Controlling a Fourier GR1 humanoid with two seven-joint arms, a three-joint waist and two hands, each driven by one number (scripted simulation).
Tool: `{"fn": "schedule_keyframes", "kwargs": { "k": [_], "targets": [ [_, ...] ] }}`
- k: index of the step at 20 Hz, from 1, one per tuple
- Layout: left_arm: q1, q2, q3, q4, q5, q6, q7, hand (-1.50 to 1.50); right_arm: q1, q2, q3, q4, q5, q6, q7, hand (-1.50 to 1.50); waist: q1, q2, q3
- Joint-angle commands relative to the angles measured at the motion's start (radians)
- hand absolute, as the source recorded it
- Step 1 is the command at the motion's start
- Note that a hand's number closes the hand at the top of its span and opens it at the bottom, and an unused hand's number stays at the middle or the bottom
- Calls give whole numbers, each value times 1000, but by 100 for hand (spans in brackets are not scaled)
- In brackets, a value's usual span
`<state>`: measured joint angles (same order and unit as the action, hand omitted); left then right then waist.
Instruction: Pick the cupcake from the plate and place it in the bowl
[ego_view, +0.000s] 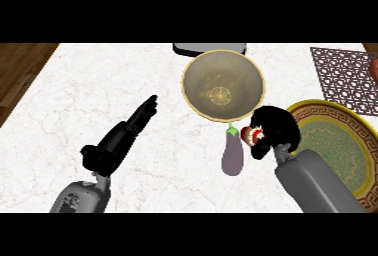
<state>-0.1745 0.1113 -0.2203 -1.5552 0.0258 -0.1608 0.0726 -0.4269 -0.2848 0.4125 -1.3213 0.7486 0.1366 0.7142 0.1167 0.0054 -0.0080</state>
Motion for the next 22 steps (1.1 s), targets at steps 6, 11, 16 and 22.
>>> {"fn": "schedule_keyframes", "kwargs": {
  "k": [6, 11, 16, 22],
  "targets": [
    [-17, -11, 10, 27, -5, 10, 9, 0, -317, 280, 399, 22, 189, -64, 100, 150, -49, 0, 7],
    [-22, -14, 27, 23, -7, 25, 7, 0, -412, 283, 407, -81, 143, -288, 212, 150, -65, -4, 8],
    [44, 10, 41, -11, -8, 19, -11, 0, -546, 284, 326, -37, 57, -395, 256, 150, -79, -4, 7],
    [67, -13, 18, -10, -43, 26, -41, 0, -607, 285, 268, 186, 60, -436, 174, 150, -97, -3, 7]
  ]
}}
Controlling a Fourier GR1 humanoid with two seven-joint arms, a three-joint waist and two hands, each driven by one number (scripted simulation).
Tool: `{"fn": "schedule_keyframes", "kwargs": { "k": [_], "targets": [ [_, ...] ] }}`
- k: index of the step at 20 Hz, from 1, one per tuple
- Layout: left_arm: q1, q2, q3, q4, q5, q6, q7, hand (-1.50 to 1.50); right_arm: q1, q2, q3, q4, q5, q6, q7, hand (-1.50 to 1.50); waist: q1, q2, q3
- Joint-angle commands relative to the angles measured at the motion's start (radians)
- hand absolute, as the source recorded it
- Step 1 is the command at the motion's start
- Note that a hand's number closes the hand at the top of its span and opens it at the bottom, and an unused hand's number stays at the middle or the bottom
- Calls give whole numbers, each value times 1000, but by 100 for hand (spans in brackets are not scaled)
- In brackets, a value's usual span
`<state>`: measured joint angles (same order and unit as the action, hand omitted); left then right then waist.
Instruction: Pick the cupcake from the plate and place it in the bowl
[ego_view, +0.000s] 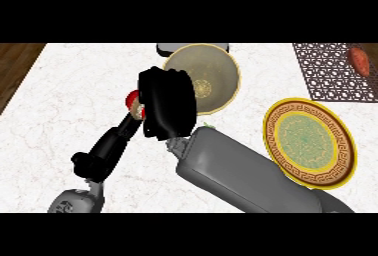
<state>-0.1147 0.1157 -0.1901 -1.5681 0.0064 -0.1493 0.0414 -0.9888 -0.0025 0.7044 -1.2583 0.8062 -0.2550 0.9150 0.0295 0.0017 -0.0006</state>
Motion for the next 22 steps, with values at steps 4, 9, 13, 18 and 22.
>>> {"fn": "schedule_keyframes", "kwargs": {
  "k": [4, 9, 13, 18, 22],
  "targets": [
    [-27, -27, 4, 28, -29, 26, 12, 0, -54, -5, -88, 236, 94, -54, -103, 150, -19, 2, 0],
    [-27, -12, 18, 4, -7, 2, 33, 0, -70, -77, -157, 411, 153, -210, -234, 150, -12, 6, 0],
    [-49, -9, 35, 1, 10, -16, 50, 0, -95, -18, -201, 550, 118, -127, -276, 150, -10, 5, 0],
    [-63, -35, 18, 18, -24, 17, 35, 0, -102, -55, -353, 623, -120, 82, -410, 150, -2, 14, 1],
    [-6, 16, 40, -20, 20, -50, 25, 0, -71, -61, -424, 711, -179, 52, -612, -150, 8, 12, 1]
  ]
}}
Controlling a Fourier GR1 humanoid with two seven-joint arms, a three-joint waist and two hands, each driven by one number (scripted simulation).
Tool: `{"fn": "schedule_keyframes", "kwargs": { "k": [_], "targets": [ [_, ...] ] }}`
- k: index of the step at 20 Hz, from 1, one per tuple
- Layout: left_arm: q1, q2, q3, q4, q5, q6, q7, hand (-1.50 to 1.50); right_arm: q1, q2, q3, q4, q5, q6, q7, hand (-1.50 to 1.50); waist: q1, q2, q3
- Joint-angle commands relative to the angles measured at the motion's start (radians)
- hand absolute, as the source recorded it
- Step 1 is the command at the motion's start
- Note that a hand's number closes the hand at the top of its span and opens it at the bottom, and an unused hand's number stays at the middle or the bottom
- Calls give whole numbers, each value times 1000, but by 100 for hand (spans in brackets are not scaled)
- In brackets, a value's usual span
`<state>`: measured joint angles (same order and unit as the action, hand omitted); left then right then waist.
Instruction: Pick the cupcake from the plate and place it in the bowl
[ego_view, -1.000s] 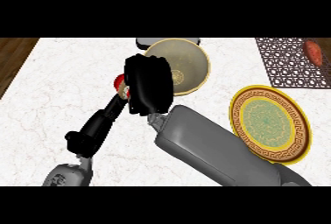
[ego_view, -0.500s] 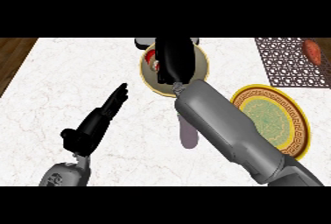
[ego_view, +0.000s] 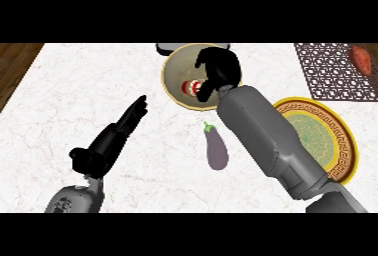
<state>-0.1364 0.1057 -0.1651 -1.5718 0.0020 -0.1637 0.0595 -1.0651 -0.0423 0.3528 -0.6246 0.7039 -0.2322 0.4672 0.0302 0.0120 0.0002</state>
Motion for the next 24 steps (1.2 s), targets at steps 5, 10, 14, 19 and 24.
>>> {"fn": "schedule_keyframes", "kwargs": {
  "k": [5, 10, 14, 19, 24],
  "targets": [
    [17, 11, -4, -32, 1, -25, 17, 0, -77, -32, -169, 172, -85, -101, -284, -150, 15, 3, 0],
    [-1, 21, 36, 17, 6, -26, -30, 0, -62, -30, -280, 135, -156, -248, -320, -150, 3, 4, 0],
    [27, -6, 11, -29, 7, -12, 19, 0, -33, -62, -365, 81, -226, -282, -316, -150, -14, -8, 1],
    [31, -10, 20, -27, -10, 4, 21, 0, 91, -154, -433, 0, -309, -201, -390, -150, -33, -13, 0],
    [91, -39, -28, -51, -40, 16, -7, 0, 155, -260, -534, -45, -398, -168, -476, -150, -28, -12, 0]
  ]
}}
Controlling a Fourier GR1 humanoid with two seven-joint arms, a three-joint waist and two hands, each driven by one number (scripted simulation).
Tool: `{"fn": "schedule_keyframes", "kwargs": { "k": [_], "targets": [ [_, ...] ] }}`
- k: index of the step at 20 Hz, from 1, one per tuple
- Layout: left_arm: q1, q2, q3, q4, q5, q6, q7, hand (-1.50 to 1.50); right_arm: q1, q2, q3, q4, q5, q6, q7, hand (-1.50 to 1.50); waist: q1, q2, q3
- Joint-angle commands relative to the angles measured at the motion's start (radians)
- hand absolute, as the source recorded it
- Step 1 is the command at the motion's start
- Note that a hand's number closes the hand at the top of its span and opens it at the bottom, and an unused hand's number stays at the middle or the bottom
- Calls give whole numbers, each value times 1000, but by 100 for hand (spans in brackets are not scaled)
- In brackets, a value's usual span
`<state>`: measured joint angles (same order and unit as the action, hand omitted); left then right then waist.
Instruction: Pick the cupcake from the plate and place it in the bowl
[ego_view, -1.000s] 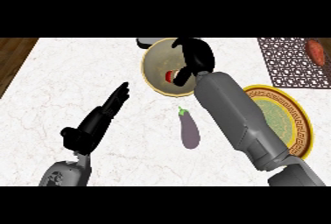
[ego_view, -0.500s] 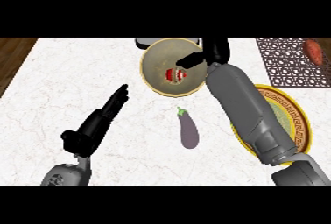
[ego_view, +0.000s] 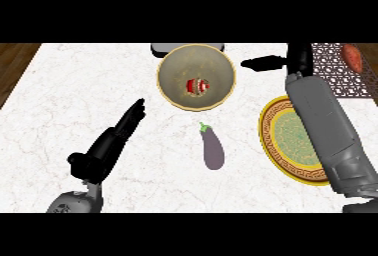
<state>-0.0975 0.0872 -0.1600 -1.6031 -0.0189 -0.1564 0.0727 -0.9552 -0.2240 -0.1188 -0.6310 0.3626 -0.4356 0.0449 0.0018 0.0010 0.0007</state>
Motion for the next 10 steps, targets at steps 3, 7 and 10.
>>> {"fn": "schedule_keyframes", "kwargs": {
  "k": [3, 7, 10],
  "targets": [
    [-19, 0, 24, 35, 3, -5, -21, 0, 161, -151, -119, -84, -134, 134, -144, -150, -10, -1, 0],
    [21, -3, 0, -14, -12, -6, -1, 0, 224, -231, -179, -25, -189, 234, -277, -150, 5, 2, 0],
    [-27, -7, 21, 8, 15, -27, 11, 0, 244, -296, -194, -33, -224, 353, -276, -150, 2, 1, 0]
  ]
}}
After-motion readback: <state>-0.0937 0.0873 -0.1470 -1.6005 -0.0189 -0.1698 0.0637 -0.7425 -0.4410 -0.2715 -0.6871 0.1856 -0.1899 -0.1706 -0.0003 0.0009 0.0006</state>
